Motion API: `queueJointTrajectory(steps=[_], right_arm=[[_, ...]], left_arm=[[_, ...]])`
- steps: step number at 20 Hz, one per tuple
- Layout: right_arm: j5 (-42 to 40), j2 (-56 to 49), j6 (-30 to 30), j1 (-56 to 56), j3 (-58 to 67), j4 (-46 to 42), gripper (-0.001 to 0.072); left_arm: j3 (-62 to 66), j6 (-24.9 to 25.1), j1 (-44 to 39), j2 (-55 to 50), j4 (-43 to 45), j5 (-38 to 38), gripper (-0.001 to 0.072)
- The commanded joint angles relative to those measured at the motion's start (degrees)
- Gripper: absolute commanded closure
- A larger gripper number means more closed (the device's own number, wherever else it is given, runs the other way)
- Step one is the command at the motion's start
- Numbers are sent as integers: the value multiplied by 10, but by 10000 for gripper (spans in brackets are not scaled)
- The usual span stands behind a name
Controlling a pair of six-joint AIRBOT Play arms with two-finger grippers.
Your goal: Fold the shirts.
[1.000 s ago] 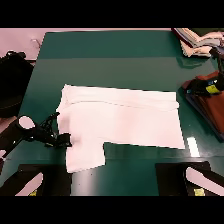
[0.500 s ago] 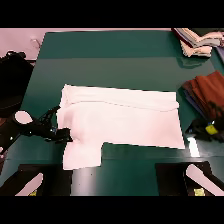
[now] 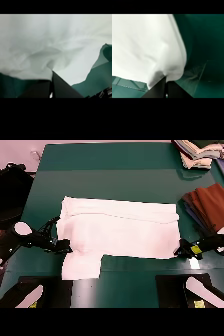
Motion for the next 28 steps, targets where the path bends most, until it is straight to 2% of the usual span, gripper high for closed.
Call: queueJointTrajectory(steps=[1, 3, 6, 8, 10, 12, 14, 18, 20, 24, 28], right_arm=[[7, -10, -3, 63, 27, -20, 695], [51, 21, -3, 87, 66, -62, 695], [127, 94, -3, 97, 111, -116, 695], [160, 148, -3, 92, 127, -143, 695], [153, 189, -3, 88, 138, -150, 696], [148, 196, -2, 88, 153, -149, 696], [135, 169, 2, 89, 173, -135, 696], [75, 65, 3, 89, 242, -57, 696], [58, -3, 3, 91, 291, -13, 696], [45, -111, 4, 133, 379, -15, 696], [15, -198, 26, 163, 461, -13, 695]], left_arm=[[8, 6, 0, 21, 5, -25, 680], [10, -17, 0, 80, 25, -41, 680], [10, -60, 0, 174, 78, -128, 680], [11, -94, 0, 225, 71, -200, 680], [32, -106, 0, 247, 47, -225, 680], [70, -103, 0, 240, 47, -196, 680], [99, -94, 0, 207, 75, -134, 680], [165, -47, 0, 63, 87, -27, 679], [209, -39, 0, -21, 89, 16, 678], [274, -39, 0, -139, 89, 82, 678], [308, -40, 0, -193, 89, 132, 676]])
